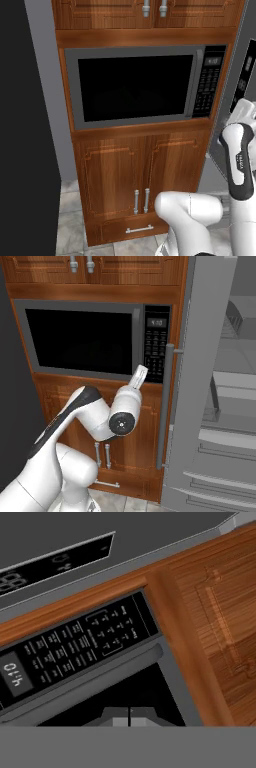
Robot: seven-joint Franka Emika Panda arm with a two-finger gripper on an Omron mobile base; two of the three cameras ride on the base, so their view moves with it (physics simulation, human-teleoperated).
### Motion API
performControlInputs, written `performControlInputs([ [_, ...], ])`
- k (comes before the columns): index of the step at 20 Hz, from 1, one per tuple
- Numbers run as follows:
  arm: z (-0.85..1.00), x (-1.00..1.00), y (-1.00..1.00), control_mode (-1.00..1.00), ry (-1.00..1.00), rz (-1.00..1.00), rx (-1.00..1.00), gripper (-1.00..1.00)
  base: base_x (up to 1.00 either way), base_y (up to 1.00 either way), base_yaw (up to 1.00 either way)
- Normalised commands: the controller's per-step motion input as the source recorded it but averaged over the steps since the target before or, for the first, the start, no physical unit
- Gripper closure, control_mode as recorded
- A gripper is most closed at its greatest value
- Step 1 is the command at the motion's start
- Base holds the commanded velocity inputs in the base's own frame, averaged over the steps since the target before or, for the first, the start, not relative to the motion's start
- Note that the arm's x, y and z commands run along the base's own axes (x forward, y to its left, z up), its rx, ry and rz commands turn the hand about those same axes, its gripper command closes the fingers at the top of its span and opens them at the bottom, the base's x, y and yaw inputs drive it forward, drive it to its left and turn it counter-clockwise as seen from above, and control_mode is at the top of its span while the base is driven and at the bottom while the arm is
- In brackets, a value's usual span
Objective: Place the tupperware containing the steak and corn meal in the microwave. Close the microwave door and press the start button to reheat the meal.
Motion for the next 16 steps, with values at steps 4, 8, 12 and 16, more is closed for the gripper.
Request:
performControlInputs([
  [4,0.00,0.20,0.00,-1.00,0.00,0.00,0.00,1.00,0.00,0.00,0.00],
  [8,0.00,0.23,0.00,-1.00,0.00,0.00,0.00,1.00,0.00,0.00,0.00],
  [12,0.00,0.31,0.00,-1.00,0.00,0.00,0.00,1.00,0.00,0.00,0.00],
  [16,0.00,0.40,-0.05,-1.00,0.00,0.00,0.00,1.00,0.00,0.00,0.00],
])
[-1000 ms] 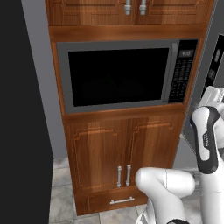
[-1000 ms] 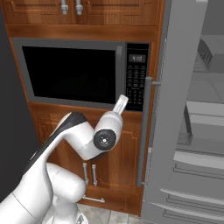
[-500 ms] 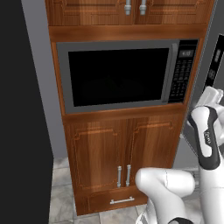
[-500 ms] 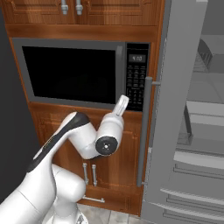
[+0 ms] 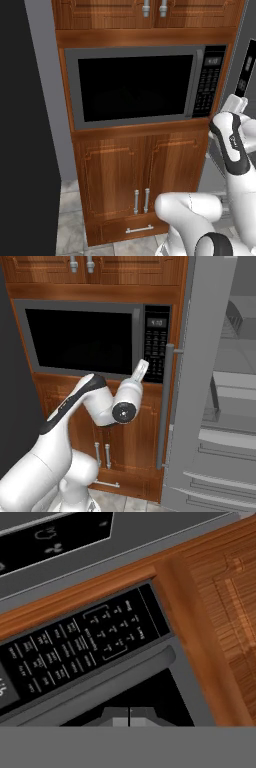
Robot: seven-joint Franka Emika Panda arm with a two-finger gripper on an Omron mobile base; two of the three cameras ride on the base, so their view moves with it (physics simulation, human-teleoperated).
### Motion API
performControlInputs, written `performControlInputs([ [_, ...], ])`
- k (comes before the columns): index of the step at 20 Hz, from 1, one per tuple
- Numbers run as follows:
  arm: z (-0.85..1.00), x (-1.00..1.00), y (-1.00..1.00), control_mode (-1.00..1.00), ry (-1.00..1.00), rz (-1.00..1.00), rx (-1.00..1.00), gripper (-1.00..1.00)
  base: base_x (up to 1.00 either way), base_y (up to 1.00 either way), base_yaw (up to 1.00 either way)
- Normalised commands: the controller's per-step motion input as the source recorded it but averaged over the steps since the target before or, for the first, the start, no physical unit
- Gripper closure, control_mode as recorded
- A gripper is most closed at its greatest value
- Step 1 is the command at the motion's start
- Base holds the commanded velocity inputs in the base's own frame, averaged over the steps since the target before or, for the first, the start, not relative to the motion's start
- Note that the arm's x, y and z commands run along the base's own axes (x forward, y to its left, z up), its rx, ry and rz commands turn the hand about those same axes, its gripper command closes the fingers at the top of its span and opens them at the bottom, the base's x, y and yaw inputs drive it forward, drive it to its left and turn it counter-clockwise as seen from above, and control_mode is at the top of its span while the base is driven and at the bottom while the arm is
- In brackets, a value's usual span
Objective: Place the tupperware containing the steak and corn meal in the microwave. Close the microwave door and press the start button to reheat the meal.
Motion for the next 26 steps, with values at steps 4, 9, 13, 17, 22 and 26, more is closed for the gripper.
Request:
performControlInputs([
  [4,-0.03,0.32,-0.11,-1.00,0.00,0.00,0.00,1.00,0.00,0.00,0.00],
  [9,-0.15,0.23,-0.10,-1.00,0.00,0.00,0.00,1.00,0.00,0.00,0.00],
  [13,-0.15,0.13,-0.03,-1.00,0.00,0.00,0.00,1.00,0.00,0.00,0.00],
  [17,-0.17,0.11,0.00,-1.00,0.00,0.00,0.00,1.00,0.00,0.00,0.00],
  [22,-0.04,0.25,0.00,-1.00,0.00,0.01,0.00,1.00,0.00,0.00,0.00],
  [26,0.00,0.27,0.00,-1.00,0.00,0.02,0.00,1.00,0.00,0.00,0.00],
])
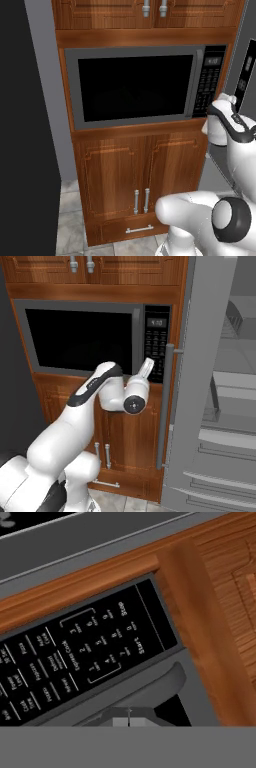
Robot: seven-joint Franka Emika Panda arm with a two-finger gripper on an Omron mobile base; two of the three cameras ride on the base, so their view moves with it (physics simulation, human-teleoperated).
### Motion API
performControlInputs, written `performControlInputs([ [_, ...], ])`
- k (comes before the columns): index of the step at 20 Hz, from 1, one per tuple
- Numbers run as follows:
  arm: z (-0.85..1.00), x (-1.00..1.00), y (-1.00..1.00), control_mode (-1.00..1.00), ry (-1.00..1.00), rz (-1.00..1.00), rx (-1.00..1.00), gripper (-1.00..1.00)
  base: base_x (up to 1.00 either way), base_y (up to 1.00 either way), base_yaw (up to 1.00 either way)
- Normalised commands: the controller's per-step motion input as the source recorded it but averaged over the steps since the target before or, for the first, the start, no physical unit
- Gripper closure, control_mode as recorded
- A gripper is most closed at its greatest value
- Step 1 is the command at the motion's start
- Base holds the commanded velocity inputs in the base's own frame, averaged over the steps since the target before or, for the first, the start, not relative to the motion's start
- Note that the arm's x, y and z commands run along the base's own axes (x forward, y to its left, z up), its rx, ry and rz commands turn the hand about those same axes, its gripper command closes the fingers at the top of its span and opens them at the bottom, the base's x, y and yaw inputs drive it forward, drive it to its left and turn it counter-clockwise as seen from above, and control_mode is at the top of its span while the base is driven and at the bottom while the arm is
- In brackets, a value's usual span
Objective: Place the tupperware containing the steak and corn meal in the microwave. Close the microwave door and press the start button to reheat the meal.
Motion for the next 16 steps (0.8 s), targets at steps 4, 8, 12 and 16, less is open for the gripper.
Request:
performControlInputs([
  [4,-0.03,0.21,0.00,-1.00,0.00,0.02,0.00,1.00,0.00,0.00,0.00],
  [8,-0.08,0.27,0.00,-1.00,0.00,0.01,0.00,1.00,0.00,0.00,0.00],
  [12,-0.02,0.30,-0.01,-1.00,0.00,0.00,0.00,1.00,0.00,0.00,0.00],
  [16,-0.14,0.06,-0.05,-1.00,0.00,0.04,0.00,1.00,0.00,0.00,0.00],
])
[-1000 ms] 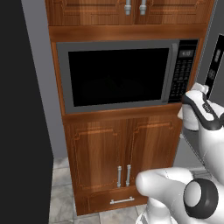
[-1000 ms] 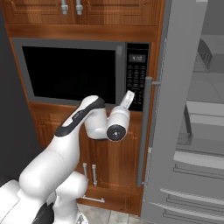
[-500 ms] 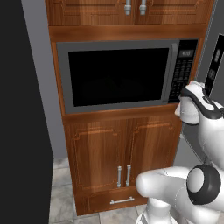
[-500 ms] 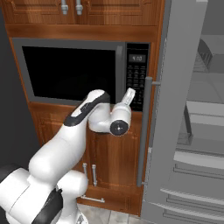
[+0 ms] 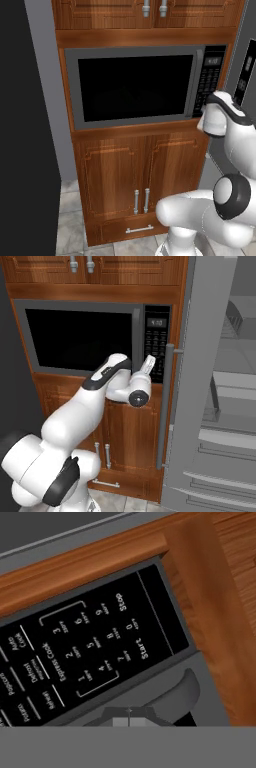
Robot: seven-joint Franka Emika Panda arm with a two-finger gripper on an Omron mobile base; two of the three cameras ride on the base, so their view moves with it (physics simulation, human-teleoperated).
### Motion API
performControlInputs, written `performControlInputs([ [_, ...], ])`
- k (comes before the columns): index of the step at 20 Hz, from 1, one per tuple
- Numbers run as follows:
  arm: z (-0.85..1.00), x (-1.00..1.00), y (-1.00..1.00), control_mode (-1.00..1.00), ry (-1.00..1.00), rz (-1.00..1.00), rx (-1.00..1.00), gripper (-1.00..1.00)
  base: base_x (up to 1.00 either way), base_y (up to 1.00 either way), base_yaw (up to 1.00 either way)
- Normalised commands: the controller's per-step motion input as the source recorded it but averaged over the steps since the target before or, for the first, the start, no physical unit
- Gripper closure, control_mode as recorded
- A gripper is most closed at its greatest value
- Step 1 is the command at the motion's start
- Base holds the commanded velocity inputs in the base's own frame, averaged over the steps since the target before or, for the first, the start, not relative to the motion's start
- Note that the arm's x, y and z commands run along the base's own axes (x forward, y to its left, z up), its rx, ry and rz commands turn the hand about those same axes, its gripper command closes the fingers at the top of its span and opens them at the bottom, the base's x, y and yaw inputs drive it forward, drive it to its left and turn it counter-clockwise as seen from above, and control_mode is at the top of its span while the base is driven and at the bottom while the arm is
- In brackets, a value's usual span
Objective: Place the tupperware containing the steak and corn meal in the microwave. Close the microwave door and press the start button to reheat the meal.
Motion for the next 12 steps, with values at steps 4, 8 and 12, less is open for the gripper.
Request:
performControlInputs([
  [4,-0.28,0.00,-0.01,-1.00,0.00,0.05,0.00,1.00,0.00,0.00,0.00],
  [8,-0.06,0.00,-0.11,-1.00,0.00,0.04,0.00,1.00,0.00,0.00,0.00],
  [12,-0.02,0.00,-0.35,-1.00,0.00,0.00,0.00,1.00,0.00,0.00,0.00],
])
